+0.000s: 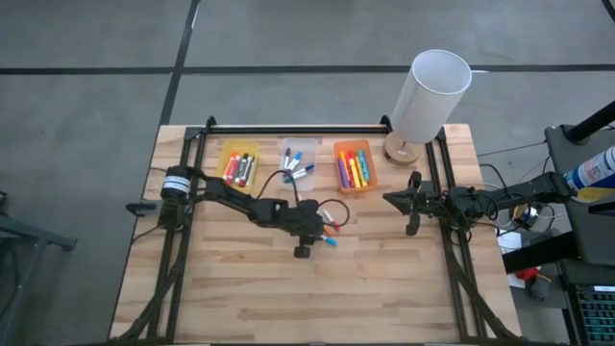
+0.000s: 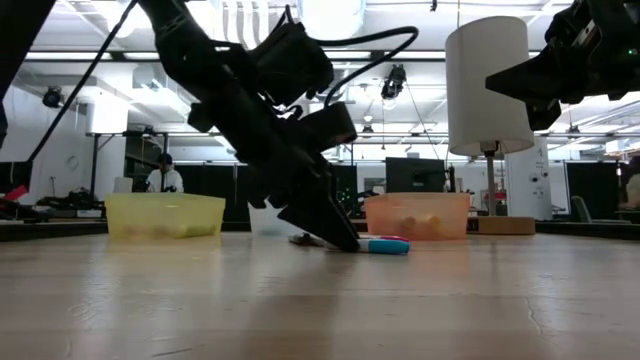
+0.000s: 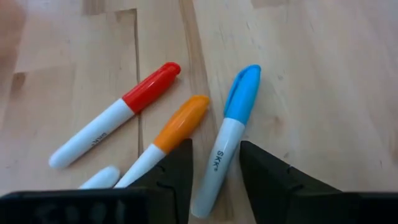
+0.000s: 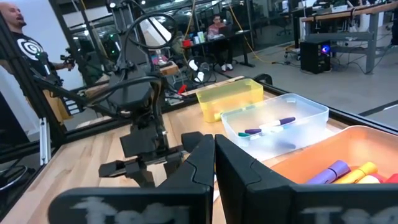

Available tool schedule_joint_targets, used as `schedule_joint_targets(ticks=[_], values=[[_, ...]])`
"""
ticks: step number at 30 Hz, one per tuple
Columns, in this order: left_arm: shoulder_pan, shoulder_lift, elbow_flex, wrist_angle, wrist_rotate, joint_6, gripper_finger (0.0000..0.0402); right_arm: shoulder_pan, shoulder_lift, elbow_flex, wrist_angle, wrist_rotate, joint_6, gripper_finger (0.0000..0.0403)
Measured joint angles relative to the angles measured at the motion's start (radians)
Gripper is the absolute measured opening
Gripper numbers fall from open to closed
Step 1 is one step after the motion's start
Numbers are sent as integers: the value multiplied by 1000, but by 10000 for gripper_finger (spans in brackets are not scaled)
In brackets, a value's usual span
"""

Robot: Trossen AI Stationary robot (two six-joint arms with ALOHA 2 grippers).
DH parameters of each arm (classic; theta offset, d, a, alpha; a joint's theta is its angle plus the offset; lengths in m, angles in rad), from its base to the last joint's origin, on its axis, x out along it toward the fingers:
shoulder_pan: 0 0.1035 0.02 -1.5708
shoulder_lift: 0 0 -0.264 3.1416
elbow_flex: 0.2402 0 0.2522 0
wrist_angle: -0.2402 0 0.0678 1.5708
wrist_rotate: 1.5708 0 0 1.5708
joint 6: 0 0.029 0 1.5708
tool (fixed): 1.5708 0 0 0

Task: Pick & Place Markers
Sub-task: Put the small light blue highlighter pen into the transparent bin

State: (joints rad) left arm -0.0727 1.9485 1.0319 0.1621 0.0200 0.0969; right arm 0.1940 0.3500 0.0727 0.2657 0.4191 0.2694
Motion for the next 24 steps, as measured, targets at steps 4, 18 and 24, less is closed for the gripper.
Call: schedule_joint_targets(ticks=[4, 18, 24], values=[[-1, 8, 11, -13, 0, -41, 110, 0, 0, 0, 0, 0, 0, 9], [-3, -30, 45, -77, 8, -86, 30, 0, 0, 0, 0, 0, 0, 9], [-1, -147, 62, -203, -60, -41, 27, 0, 0, 0, 0, 0, 0, 9]])
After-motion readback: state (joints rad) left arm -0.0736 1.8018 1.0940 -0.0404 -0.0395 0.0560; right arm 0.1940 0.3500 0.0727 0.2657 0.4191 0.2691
